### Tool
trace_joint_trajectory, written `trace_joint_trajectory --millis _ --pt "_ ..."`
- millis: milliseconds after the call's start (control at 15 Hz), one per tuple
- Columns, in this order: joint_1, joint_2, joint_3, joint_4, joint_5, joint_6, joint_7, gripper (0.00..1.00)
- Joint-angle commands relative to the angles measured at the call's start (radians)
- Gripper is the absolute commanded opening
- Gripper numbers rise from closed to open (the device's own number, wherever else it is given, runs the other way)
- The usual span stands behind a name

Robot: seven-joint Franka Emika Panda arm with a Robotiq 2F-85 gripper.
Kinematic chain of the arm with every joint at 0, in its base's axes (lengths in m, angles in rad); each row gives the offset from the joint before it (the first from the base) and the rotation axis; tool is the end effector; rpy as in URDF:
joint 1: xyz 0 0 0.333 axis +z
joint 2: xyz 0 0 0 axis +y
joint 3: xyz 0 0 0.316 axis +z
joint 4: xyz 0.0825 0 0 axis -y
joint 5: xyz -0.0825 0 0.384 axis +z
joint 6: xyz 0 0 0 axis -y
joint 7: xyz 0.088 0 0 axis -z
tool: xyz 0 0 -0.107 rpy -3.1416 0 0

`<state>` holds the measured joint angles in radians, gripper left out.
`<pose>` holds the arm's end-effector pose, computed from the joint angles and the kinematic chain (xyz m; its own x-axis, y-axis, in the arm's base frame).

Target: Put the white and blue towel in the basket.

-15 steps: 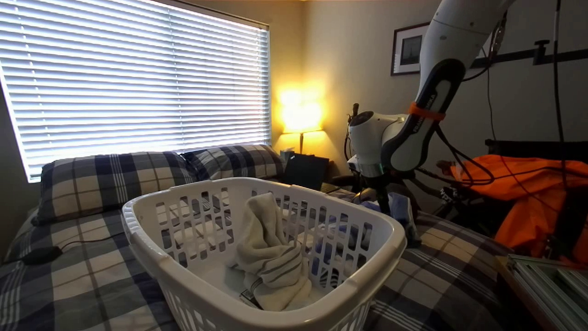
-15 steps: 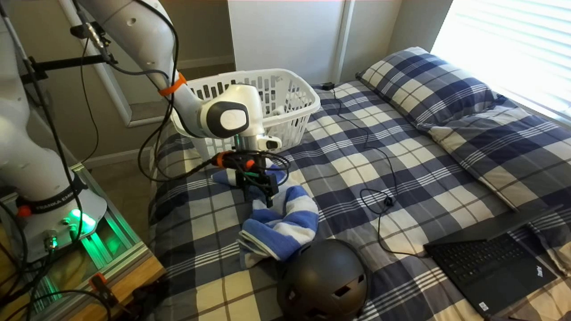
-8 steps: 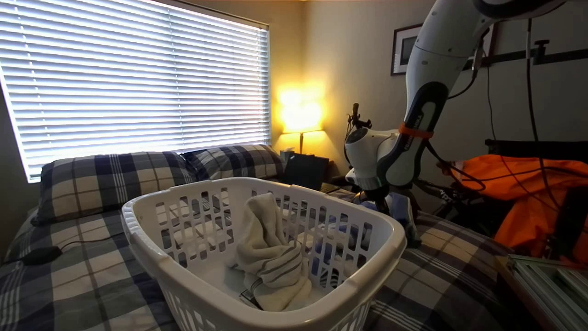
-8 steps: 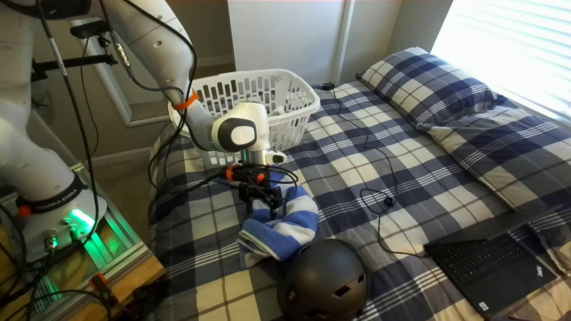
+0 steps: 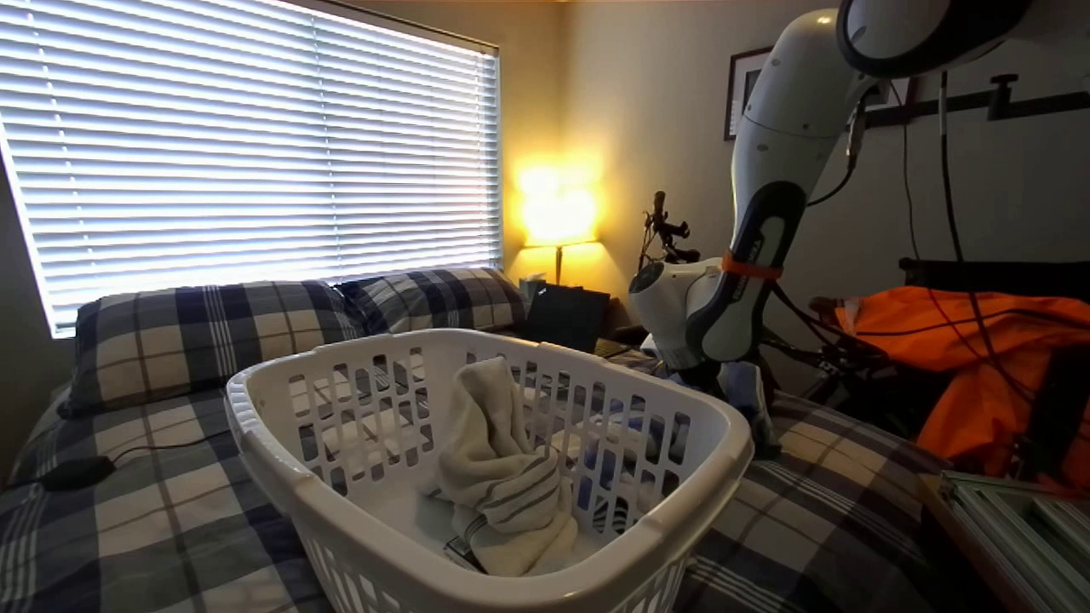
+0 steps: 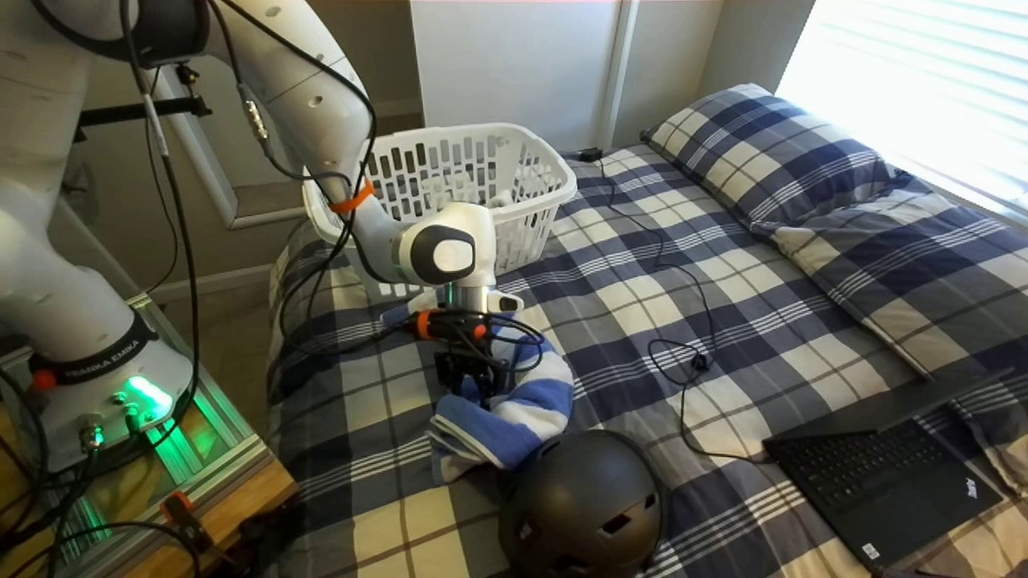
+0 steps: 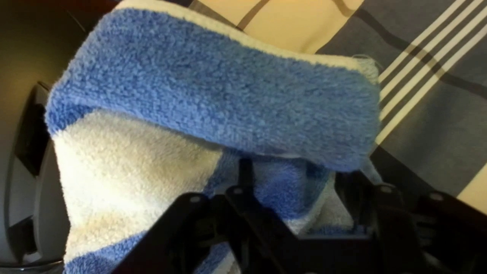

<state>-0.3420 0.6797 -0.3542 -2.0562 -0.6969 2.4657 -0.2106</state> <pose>0.4206 -0.3635 0.1024 0.8658 0.0622 -0.4966 0.2577 -0.9060 0.3358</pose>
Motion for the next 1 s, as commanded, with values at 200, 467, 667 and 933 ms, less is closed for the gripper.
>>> trace_joint_trajectory --millis 200,467,667,933 --pt "-0.001 0.034 0.002 0.062 -0.003 -0.121 -0.037 0.08" --pt "0.008 -0.026 -0.005 0.025 -0.023 -0.112 -0.024 0.0" --pt "0.018 -0.08 -0.015 -0.008 -0.04 -0.103 -0.008 0.0" --pt "0.017 -0.139 -0.017 -0.034 -0.045 -0.1 -0.001 0.0"
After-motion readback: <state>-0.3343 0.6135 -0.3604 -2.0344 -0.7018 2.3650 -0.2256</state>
